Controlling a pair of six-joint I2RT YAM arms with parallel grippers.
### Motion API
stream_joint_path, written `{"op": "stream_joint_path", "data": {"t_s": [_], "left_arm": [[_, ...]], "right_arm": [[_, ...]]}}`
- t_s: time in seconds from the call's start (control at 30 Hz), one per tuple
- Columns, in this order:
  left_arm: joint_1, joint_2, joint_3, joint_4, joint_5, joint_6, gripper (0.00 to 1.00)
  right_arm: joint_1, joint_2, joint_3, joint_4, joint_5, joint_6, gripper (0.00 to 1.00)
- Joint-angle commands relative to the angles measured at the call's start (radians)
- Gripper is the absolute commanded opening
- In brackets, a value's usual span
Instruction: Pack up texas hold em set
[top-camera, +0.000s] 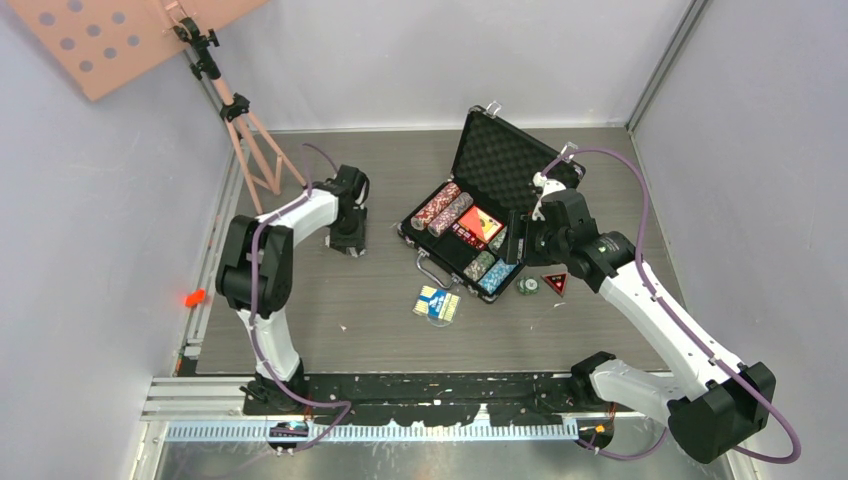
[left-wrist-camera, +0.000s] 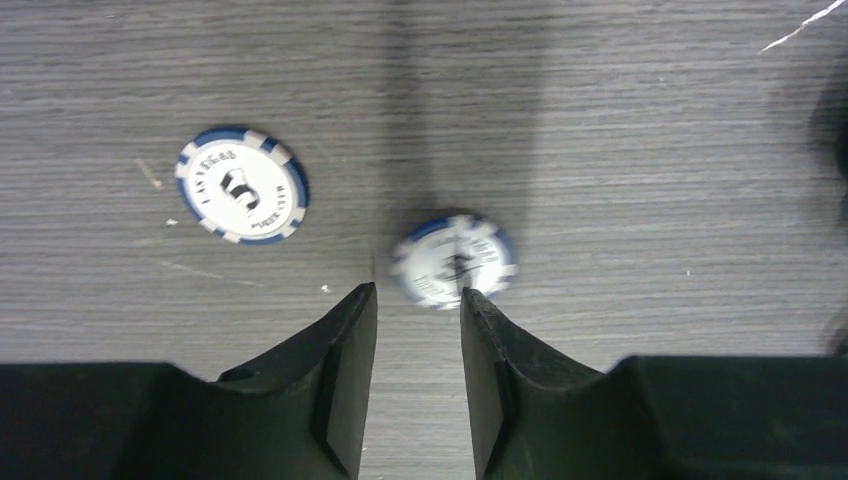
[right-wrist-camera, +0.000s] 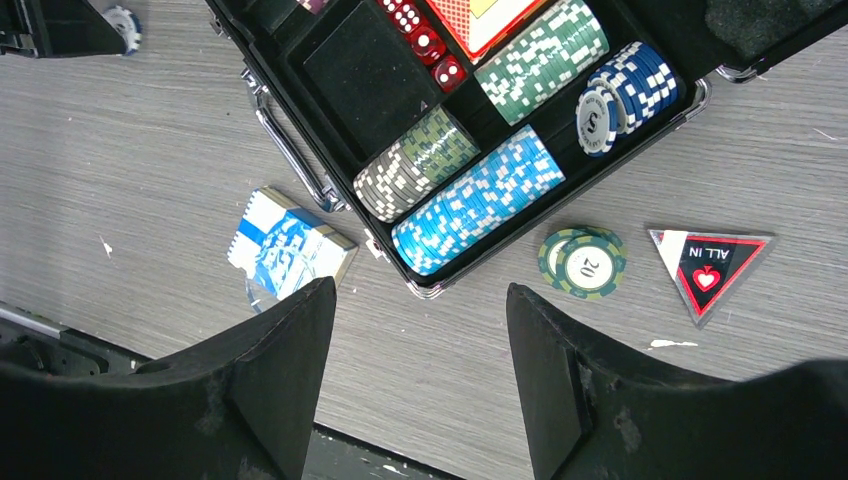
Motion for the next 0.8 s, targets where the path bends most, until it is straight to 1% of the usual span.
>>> {"op": "stream_joint_path", "data": {"t_s": [0.0, 0.17, 0.23, 0.27, 0.3, 0.33, 0.37, 0.4, 0.43, 0.47, 0.5, 0.53, 0.67, 0.77], "left_arm": [[0.011, -0.105, -0.007, 0.016, -0.053, 0.015, 0.33], [0.051, -0.135, 0.013, -0.003, -0.081, 0.030, 0.33], [0.083, -0.128, 0.026, -0.012, -0.052, 0.028, 0.34], [0.089, -0.124, 0.032, -0.016, -0.027, 0.029, 0.39], [0.086, -0.123, 0.035, -0.018, -0.006, 0.035, 0.50], [0.079, -0.127, 0.028, -0.011, 0.007, 0.037, 0.67], [0.066, -0.134, 0.017, 0.002, 0.001, 0.036, 0.80], [0.053, -0.141, 0.007, 0.012, -0.005, 0.037, 0.90], [0.035, -0.144, 0.001, 0.019, -0.006, 0.043, 0.95], [0.023, -0.142, -0.003, 0.022, -0.009, 0.044, 0.97], [0.012, -0.138, -0.005, 0.025, -0.012, 0.045, 0.97], [0.004, -0.130, -0.007, 0.029, -0.010, 0.047, 0.95], [-0.032, -0.082, -0.003, 0.050, 0.013, 0.055, 0.83], [-0.060, -0.043, 0.004, 0.060, 0.006, 0.055, 0.80]], "right_arm": [[-0.001, -0.013, 0.039, 0.012, -0.018, 0.011, 0.69], [-0.001, -0.015, 0.042, 0.010, -0.024, 0.008, 0.69], [-0.001, -0.014, 0.045, 0.010, -0.027, 0.008, 0.69], [-0.001, -0.013, 0.049, 0.009, -0.029, 0.008, 0.69], [-0.001, -0.011, 0.051, 0.008, -0.029, 0.007, 0.69], [-0.001, -0.011, 0.055, 0.006, -0.029, 0.007, 0.69], [-0.001, -0.009, 0.055, 0.006, -0.029, 0.006, 0.69], [-0.001, -0.009, 0.057, 0.005, -0.029, 0.006, 0.69], [-0.001, -0.007, 0.058, 0.005, -0.029, 0.005, 0.69], [-0.001, -0.006, 0.059, 0.004, -0.029, 0.006, 0.69], [-0.001, -0.006, 0.059, 0.004, -0.032, 0.007, 0.69], [-0.001, -0.007, 0.059, 0.004, -0.032, 0.008, 0.69], [-0.001, -0.008, 0.056, 0.003, -0.033, 0.014, 0.69], [-0.001, -0.006, 0.055, 0.003, -0.034, 0.014, 0.69]]}}
